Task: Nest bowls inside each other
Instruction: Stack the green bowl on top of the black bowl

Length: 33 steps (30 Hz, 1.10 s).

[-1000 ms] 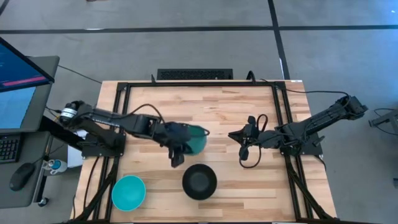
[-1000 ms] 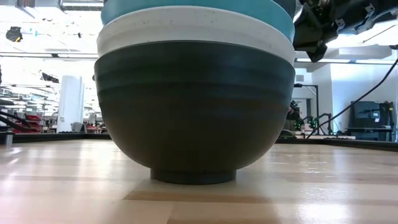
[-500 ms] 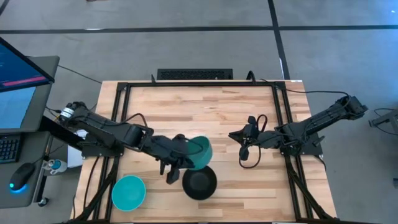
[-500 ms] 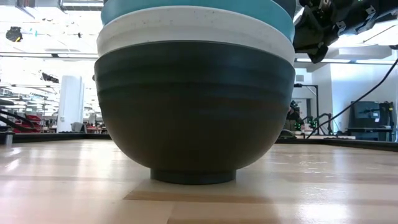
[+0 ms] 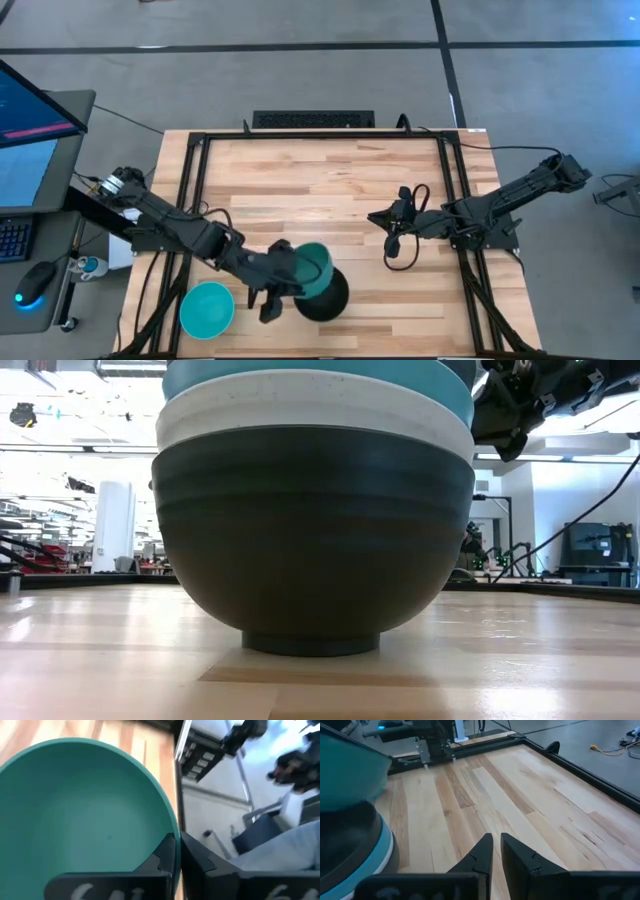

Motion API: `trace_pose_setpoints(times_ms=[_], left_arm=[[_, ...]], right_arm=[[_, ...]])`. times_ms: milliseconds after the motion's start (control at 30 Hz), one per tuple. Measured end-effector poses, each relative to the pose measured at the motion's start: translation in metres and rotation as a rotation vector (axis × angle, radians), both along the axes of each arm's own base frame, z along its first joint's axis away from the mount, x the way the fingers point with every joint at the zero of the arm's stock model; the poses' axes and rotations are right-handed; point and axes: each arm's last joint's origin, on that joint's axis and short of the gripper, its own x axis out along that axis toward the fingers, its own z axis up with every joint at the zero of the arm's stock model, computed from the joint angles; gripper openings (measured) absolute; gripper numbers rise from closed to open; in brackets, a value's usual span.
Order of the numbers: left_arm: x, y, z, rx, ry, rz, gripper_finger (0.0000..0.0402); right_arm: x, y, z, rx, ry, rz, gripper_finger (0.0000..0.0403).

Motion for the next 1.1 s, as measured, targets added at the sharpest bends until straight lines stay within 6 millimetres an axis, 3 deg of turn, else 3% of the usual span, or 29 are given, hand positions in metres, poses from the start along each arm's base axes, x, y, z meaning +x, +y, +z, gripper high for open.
trace_pose_setpoints(times_ms=[200,400,700,1100], left_arm=[[0.007,-0.012,-0.01,0.01,0.023,-0.017,0.0],[0.022,-0.021,-0.008,0.01,0.021,-0.03,0.0],[0.039,-0.021,-0.01,-0.002,0.049,0.044,0.0],[0.08,-0.052,-0.04,0.021,0.214,0.009,0.0]], right_arm=[[0.002,-0.003,0.001,0.005,-0.012,-0.016,0.0059],[0.003,-0.007,-0.003,-0.005,0.018,-0.034,0.0059],[0.005,-0.006,-0.004,-0.012,0.039,0.058,0.0059],[0.003,-0.005,-0.006,0.001,0.069,0.098,0.0059]])
